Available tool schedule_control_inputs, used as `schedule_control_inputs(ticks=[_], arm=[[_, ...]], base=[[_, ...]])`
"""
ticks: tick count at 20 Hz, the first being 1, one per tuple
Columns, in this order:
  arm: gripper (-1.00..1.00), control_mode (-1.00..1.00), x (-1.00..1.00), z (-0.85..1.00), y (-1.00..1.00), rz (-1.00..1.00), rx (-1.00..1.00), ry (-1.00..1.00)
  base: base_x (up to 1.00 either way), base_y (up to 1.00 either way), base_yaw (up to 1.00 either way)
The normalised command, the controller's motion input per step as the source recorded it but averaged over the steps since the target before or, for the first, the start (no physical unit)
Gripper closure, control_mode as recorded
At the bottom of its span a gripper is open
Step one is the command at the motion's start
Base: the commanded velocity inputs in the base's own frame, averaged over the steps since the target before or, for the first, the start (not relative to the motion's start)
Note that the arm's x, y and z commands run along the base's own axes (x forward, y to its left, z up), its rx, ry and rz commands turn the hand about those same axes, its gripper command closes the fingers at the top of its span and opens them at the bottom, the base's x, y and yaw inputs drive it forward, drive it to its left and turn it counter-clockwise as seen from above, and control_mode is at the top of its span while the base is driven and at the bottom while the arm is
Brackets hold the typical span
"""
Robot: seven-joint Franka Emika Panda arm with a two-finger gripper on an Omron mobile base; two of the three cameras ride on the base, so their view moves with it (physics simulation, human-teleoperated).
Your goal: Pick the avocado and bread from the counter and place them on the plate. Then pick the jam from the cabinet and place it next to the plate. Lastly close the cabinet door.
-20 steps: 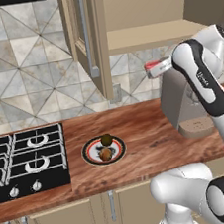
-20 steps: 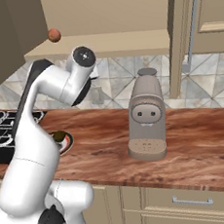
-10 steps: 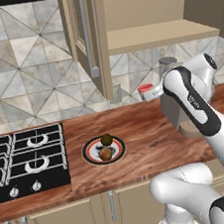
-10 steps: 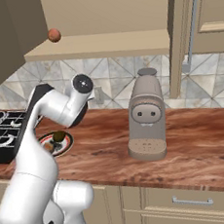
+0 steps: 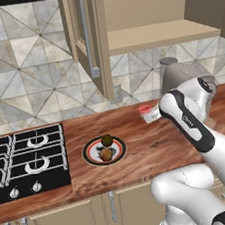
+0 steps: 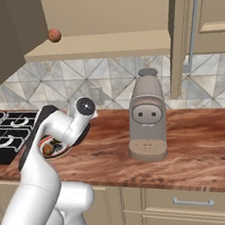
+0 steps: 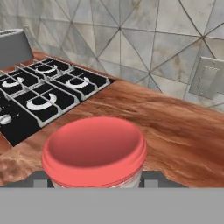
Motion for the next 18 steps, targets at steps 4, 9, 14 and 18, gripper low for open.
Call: schedule_control_inputs(ticks=[4, 9, 14, 18], arm=[[1.0, -1.0, 0.06, -0.47, 0.04, 0.02, -0.07, 0.08], [1.0, -1.0, 0.13, -0.47, 0.04, 0.03, -0.06, 0.05], [1.0, -1.0, 0.07, -0.53, 0.03, 0.02, -0.04, 0.0], [1.0, -1.0, 0.08, -0.52, 0.03, 0.02, -0.04, 0.0]], base=[[0.0, 0.0, 0.0], [0.0, 0.0, 0.0], [0.0, 0.0, 0.0], [0.0, 0.0, 0.0]])
